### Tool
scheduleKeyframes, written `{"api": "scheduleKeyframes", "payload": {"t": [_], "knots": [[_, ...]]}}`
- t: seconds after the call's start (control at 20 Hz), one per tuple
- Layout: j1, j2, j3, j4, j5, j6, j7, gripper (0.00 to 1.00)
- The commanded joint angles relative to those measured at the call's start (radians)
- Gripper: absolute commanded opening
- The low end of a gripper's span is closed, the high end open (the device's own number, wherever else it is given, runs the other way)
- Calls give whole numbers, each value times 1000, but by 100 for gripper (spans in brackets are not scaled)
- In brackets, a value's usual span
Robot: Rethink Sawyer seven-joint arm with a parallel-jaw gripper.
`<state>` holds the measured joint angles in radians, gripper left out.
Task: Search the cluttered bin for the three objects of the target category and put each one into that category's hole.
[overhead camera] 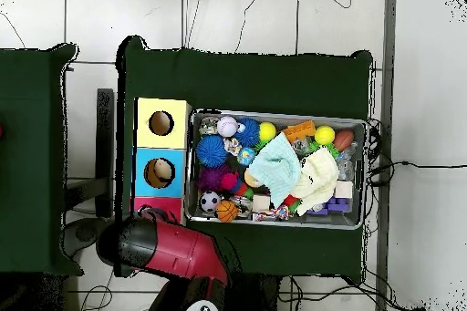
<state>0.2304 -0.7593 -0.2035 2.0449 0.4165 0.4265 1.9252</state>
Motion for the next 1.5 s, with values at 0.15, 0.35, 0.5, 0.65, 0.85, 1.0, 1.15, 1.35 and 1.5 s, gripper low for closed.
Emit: {"api": "scheduleKeyframes", "payload": {"t": [0.15, 0.35, 0.5, 0.65, 0.85, 1.0, 1.15, 1.35, 1.5], "knots": [[-18, -19, 3, -52, -75, 38, 109, 100], [24, -66, -35, -86, -99, 182, 150, 100], [42, -62, -33, -111, -97, 232, 182, 100], [40, -66, -21, -75, -77, 212, 189, 100], [40, -81, -15, -14, -44, 180, 211, 100], [38, -75, -16, 34, -32, 136, 221, 100], [-1, -79, 54, 152, 19, -24, 205, 100], [-86, -71, 188, 273, 46, -244, 199, 100], [-136, -47, 261, 315, 11, -367, 238, 100]]}}
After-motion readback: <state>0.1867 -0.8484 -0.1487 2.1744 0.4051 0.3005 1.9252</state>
